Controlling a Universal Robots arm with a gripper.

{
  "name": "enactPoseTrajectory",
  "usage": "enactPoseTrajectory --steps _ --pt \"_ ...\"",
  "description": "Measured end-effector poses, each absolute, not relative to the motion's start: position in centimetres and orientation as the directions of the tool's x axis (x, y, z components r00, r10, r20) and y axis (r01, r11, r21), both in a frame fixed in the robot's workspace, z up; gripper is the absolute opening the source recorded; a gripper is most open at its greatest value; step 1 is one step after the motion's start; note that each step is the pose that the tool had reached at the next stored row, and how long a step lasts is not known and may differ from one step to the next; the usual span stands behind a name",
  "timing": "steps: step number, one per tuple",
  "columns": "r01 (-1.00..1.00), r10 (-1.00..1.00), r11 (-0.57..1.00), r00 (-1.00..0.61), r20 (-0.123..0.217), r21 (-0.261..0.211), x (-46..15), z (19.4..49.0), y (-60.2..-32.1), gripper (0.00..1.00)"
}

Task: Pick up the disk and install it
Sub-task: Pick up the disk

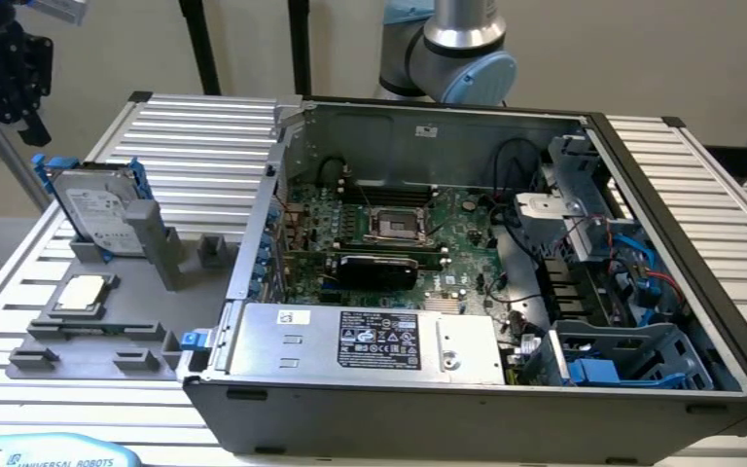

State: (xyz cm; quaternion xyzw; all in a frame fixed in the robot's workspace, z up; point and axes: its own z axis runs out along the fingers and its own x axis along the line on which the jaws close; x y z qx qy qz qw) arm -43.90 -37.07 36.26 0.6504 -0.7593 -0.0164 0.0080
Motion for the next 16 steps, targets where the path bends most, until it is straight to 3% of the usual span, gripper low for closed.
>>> enactPoseTrajectory --steps 16 --pt "-0.999 -1.0 0.019 -0.02 -0.01 0.035 -42.97 35.85 -37.03 0.11"
